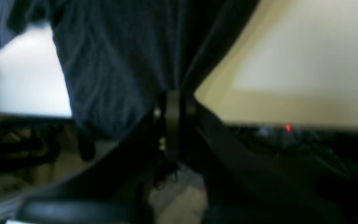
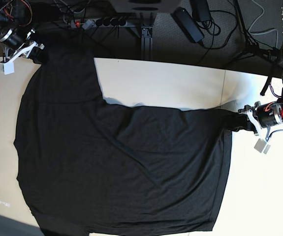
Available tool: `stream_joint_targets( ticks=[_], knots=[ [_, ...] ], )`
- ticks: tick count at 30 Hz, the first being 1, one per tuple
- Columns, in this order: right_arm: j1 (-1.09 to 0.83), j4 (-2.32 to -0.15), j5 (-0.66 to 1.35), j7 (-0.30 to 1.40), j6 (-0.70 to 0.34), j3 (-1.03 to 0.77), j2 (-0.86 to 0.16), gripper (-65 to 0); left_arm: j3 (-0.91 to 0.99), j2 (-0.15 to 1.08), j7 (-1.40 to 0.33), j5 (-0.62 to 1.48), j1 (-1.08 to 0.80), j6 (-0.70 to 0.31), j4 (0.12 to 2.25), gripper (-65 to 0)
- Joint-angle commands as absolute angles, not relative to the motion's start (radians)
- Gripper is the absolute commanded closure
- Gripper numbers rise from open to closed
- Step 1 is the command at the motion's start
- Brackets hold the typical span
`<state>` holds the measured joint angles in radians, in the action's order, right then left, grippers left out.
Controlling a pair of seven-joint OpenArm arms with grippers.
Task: Fold the T-shirt properly
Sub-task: 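Lift the shirt with both grippers and drag it across the table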
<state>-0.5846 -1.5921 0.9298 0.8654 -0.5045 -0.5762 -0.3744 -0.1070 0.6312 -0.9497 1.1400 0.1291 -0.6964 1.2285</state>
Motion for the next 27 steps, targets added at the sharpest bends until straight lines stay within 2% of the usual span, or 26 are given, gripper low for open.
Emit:
stream_joint_targets(
  ticks=[1, 4, 14, 20, 27],
  knots=[
    [-0.591, -1.625, 0.925, 0.872, -0.551, -0.596, -0.397, 0.0, -0.084, 0.66, -0.933, 1.164, 0.155, -0.698, 1.275, 0.0],
    [-0.59, -1.676, 0.924, 0.872, -0.551, -0.61, -0.455, 0.0, -0.073, 0.669, -0.933, 1.158, 0.17, -0.698, 1.332, 0.0],
    [-0.503, -1.7, 0.969, 0.896, -0.558, -0.609, -0.68, 0.0, -0.073, 0.67, -0.931, 1.105, 0.224, -0.698, 1.325, 0.0],
    [-0.402, -1.695, 0.969, 0.895, -0.558, -0.609, -0.757, 0.0, -0.073, 0.667, -0.863, 1.065, 0.233, -0.698, 1.256, 0.0],
    [-0.269, -1.662, 0.969, 0.891, -0.564, -0.579, -0.834, 0.0, -0.073, 0.648, -0.857, 1.065, 0.329, -0.698, 1.14, 0.0]
  ],
)
